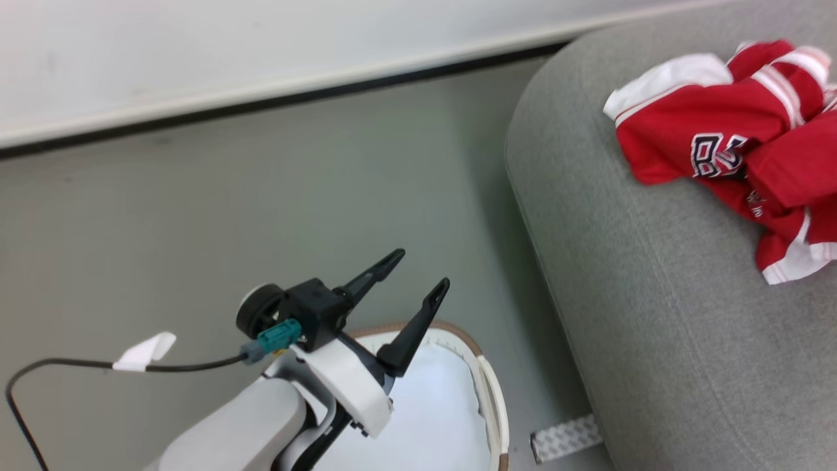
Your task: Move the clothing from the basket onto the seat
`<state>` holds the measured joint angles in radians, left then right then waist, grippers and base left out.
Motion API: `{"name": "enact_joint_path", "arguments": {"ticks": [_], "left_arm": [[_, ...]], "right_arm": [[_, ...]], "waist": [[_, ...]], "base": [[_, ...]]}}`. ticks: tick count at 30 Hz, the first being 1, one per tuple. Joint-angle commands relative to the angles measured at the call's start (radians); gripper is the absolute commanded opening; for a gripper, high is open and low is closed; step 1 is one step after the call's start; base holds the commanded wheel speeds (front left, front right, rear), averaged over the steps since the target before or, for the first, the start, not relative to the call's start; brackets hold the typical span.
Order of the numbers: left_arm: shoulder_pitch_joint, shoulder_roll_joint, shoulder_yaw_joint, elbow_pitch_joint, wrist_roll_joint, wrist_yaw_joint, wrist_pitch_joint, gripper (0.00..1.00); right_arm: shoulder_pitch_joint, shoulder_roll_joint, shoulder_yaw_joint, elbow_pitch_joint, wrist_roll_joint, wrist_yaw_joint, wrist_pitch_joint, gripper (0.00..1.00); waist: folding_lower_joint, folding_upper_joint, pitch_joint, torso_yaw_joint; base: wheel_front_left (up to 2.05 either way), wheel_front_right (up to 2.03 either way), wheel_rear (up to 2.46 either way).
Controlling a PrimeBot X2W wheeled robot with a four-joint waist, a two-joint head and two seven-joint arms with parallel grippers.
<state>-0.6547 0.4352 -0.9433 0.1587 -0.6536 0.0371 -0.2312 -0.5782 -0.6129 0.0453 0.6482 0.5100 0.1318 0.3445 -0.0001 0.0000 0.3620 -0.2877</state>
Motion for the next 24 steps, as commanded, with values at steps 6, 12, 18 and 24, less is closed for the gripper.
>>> {"name": "enact_joint_path", "arguments": {"ticks": [6, 12, 18, 24], "left_arm": [[0.075, -0.004, 0.031, 0.021, -0.032, 0.024, -0.024, 1.0], [0.139, 0.005, 0.102, 0.012, -0.065, 0.053, -0.033, 1.0], [0.217, 0.02, 0.205, -0.03, -0.094, 0.065, -0.033, 1.0], [0.309, 0.041, 0.316, -0.069, -0.107, 0.1, -0.033, 1.0]], "right_arm": [[0.125, -0.1, 0.02, -0.139, 0.09, -0.002, 0.042, 1.0], [0.218, -0.11, -0.06, -0.314, 0.147, -0.002, 0.014, 1.0], [0.295, -0.037, -0.09, -0.493, 0.15, -0.002, -0.01, 1.0], [0.345, 0.076, -0.093, -0.594, 0.137, -0.002, -0.073, 1.0]], "waist": [[0.0001, 0.0, -0.16, 0.049], [0.0001, 0.0, -0.247, 0.116], [0.0001, 0.0, -0.323, 0.177], [0.0001, 0.0, -0.358, 0.222]], "base": [[0.0, 0.0, 0.0], [0.0, 0.0, 0.0], [0.0, 0.0, 0.0], [0.0, 0.0, 0.0]]}}
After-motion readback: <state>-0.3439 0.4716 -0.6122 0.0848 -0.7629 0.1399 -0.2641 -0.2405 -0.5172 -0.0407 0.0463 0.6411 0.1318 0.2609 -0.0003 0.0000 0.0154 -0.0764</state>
